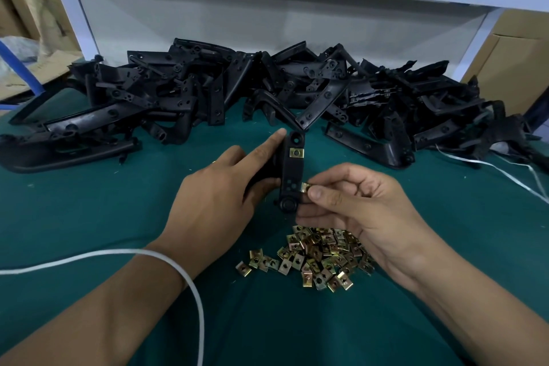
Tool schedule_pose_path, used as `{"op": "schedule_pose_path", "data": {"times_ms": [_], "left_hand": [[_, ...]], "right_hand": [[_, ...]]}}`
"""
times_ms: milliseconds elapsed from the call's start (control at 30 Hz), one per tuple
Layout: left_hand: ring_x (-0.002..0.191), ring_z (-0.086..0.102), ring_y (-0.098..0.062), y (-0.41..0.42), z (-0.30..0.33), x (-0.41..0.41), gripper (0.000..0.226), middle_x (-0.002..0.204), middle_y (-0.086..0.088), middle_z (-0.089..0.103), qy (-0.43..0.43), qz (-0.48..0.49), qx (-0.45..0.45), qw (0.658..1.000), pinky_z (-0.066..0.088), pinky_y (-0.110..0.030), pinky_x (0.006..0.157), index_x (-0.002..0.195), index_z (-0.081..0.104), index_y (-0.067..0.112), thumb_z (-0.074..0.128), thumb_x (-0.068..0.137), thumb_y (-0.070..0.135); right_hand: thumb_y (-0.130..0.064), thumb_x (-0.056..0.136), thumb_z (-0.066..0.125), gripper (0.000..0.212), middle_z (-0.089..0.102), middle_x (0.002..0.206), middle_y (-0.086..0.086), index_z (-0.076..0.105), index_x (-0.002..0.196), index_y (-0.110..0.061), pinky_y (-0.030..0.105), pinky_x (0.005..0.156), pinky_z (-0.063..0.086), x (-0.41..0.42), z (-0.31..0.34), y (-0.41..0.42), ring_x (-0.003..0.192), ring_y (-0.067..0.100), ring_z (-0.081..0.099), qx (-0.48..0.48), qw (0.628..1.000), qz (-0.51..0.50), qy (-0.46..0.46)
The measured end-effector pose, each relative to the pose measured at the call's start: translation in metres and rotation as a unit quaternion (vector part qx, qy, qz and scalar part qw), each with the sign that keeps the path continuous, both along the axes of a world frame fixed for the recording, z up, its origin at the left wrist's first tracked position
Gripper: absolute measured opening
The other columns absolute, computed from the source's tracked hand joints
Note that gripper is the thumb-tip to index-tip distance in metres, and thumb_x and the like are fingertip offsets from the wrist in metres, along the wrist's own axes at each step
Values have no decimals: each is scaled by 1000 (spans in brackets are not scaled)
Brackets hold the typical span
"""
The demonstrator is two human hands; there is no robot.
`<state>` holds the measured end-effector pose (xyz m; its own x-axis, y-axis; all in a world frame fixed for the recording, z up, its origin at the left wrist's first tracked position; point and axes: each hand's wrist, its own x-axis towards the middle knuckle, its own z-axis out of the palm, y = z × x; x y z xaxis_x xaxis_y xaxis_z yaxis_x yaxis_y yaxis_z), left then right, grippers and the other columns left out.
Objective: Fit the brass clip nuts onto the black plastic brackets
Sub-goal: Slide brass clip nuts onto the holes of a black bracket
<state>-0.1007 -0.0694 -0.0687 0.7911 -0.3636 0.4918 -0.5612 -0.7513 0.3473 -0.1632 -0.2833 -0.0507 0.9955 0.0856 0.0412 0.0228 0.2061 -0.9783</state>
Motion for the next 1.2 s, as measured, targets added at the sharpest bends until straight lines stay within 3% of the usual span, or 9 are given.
{"op": "schedule_pose_path", "data": {"times_ms": [300,600,800,900,1067,1200], "left_hand": [[70,56,-21,0,3,-2,66,92,5,50,-20,-5,44,999,52,-43,54,160,22,47,26,95,61],[67,55,-21,0,3,-2,61,88,4,50,-61,-5,29,998,51,-42,51,158,34,41,45,99,51],[68,57,-20,-4,0,-6,64,90,5,52,-66,14,68,995,52,-41,52,158,31,45,51,97,46],[65,53,-18,-5,-1,-6,62,88,6,50,-60,7,42,997,51,-41,51,158,30,45,48,99,47],[71,56,-12,-2,-8,-3,61,93,11,52,6,-130,-77,989,52,-40,58,155,28,52,44,97,53],[72,56,-12,2,-10,1,59,92,12,50,-1,-140,-89,986,51,-33,59,155,32,52,46,98,52]], "right_hand": [[-10,78,84,21,76,99,29,78,97,-3,42,77,65,-1,1,3,85,39,79,-21,1000,-5,0],[-8,82,80,19,75,98,31,75,97,2,41,76,65,-4,-2,8,84,39,78,0,999,-38,-22],[-8,79,83,12,75,93,32,77,88,-4,43,75,65,-5,-6,10,82,40,78,-8,999,-45,-14],[-10,76,85,14,75,92,30,78,88,-6,43,74,65,-5,-4,9,80,37,78,4,999,-35,-8],[-11,76,84,13,77,88,25,78,87,-8,43,75,65,-6,4,0,79,32,79,43,996,73,35],[-9,79,82,10,77,93,27,78,88,-7,43,76,66,-5,3,-1,84,34,80,37,994,99,38]]}}
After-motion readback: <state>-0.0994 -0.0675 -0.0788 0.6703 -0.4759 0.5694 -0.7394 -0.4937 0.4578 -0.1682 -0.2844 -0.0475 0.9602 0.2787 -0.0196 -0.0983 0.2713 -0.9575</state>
